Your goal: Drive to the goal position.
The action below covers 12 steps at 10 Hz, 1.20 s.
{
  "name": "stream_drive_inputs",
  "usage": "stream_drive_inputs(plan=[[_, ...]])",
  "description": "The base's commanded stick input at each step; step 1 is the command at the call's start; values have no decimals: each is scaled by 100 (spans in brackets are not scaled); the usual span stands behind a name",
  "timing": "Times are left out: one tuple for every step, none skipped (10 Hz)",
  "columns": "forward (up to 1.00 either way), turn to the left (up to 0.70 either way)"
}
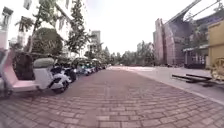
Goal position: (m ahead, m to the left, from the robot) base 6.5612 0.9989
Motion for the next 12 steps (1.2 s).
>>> stream_drive_inputs(plan=[[70,0],[70,0],[70,0],[70,0],[70,0],[70,0],[70,0],[70,0],[70,8],[70,14],[70,14],[70,14]])
